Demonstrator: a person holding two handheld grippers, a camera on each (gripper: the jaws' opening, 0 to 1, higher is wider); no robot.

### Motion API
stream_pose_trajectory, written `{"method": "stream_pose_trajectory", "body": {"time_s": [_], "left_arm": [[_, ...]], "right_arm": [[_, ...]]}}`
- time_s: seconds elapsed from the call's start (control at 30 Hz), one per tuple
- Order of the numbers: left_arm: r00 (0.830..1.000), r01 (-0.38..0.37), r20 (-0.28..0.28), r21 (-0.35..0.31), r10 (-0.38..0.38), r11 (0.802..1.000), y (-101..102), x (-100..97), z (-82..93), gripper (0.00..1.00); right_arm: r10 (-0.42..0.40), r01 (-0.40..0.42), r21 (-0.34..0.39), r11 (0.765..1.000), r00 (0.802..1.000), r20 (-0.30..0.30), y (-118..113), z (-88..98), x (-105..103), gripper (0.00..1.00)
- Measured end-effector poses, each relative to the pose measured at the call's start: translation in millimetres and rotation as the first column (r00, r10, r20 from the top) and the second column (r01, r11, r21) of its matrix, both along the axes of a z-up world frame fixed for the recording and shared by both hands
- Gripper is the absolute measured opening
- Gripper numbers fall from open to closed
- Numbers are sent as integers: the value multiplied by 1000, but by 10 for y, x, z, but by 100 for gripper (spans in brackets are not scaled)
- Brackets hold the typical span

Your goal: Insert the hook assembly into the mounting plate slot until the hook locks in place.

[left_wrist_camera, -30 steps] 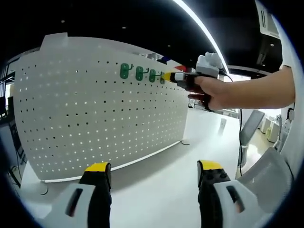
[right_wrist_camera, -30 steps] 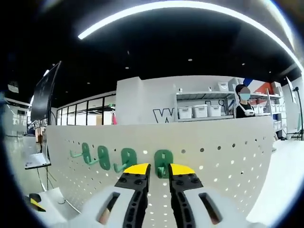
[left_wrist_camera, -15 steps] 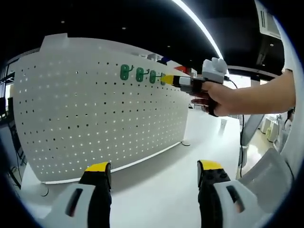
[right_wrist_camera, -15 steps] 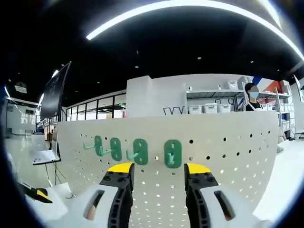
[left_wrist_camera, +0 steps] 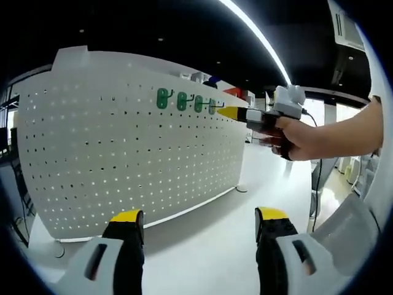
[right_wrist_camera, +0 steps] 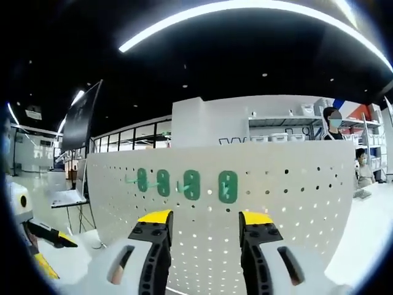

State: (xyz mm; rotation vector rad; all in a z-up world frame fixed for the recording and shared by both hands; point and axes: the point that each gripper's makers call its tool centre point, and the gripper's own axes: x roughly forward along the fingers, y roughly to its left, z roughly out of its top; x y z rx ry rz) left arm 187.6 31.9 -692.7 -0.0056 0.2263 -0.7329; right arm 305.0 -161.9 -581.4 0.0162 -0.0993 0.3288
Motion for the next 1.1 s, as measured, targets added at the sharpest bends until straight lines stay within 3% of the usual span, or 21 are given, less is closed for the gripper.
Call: {"method": "stream_pose_trajectory", "body": {"time_s": [0.83,1.1], "left_arm": [[994,-62,91,-38,65,997,97,31,331,80],[992,-87,91,-49,92,995,177,6,334,85]], "right_arm": [[48,-50,-38,998,998,-50,-86,-378,-649,51],[56,-58,-32,998,997,-62,-155,-469,-829,53]]}}
